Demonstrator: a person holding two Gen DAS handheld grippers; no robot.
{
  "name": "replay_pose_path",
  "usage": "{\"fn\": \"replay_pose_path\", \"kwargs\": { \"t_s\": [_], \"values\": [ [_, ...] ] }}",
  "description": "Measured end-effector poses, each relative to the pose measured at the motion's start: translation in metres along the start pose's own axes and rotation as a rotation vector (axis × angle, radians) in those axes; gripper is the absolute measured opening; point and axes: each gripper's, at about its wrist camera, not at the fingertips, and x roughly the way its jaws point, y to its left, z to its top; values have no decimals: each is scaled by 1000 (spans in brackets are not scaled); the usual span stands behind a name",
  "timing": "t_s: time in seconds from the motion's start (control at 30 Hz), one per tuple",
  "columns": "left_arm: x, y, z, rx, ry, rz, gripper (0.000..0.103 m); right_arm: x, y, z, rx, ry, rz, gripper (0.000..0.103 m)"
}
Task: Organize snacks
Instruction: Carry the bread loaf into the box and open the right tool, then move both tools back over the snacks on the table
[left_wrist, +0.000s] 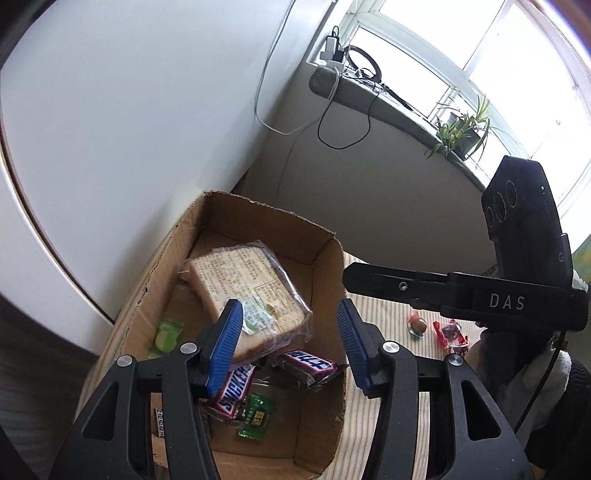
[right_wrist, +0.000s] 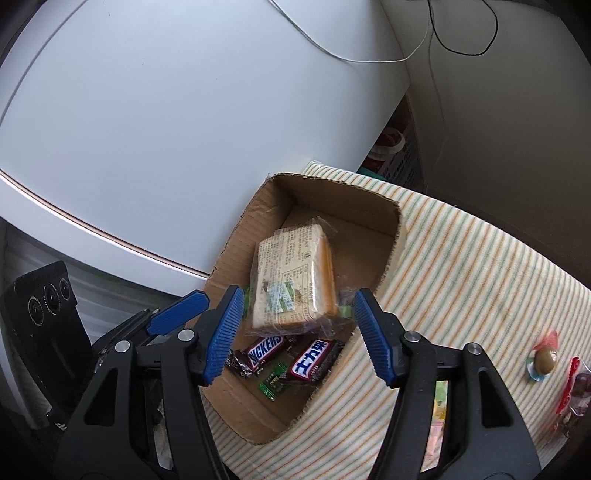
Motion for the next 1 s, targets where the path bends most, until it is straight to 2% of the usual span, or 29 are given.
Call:
{"fn": "replay_pose_path", "kwargs": {
  "t_s": [0.07, 0.13, 0.23, 0.3, 0.4, 0.47, 0.73, 0.87, 1.0],
  "values": [
    [-3, -8, 0, 19, -9, -8, 51, -17, -9, -7, 10, -40, -19, 67],
    [-6, -17, -2, 46, -16, -17, 51, -35, -18, -14, 4, -86, -47, 77],
    [-8, -31, -5, 67, -16, -44, 51, -63, -29, -26, -25, -156, -117, 78],
    [-7, -42, -8, 82, -10, -69, 51, -83, -40, -38, -34, -183, -156, 80],
    [-4, -58, -13, 108, 6, -102, 51, -109, -62, -56, 2, -215, -194, 91],
    [0, -69, -18, 116, 20, -123, 51, -123, -77, -67, 39, -229, -231, 92],
    [21, -111, -54, 166, 115, -195, 51, -157, -136, -118, 140, -207, -431, 92],
    [33, -123, -69, 186, 149, -172, 51, -162, -152, -141, 161, -206, -503, 92],
    [46, -134, -86, 217, 183, -147, 51, -158, -160, -156, 139, -180, -521, 91]
  ]
}}
